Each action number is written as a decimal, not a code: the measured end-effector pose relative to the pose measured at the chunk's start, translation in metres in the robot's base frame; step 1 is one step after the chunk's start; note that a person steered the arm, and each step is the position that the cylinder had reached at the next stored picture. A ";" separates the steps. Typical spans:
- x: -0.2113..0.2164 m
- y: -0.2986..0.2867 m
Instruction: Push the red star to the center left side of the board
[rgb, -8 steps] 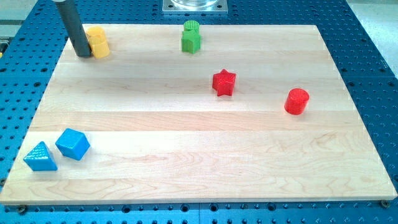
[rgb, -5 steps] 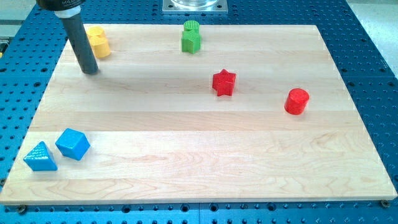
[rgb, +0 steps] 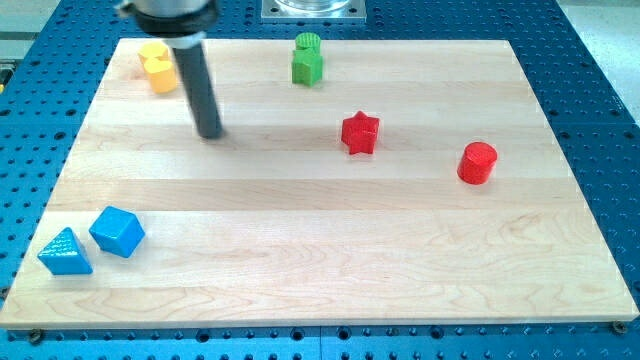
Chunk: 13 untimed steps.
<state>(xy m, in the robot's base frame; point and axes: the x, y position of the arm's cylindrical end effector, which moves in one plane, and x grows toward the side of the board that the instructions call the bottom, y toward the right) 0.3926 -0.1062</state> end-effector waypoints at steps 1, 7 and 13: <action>-0.045 0.065; 0.041 0.161; 0.017 -0.137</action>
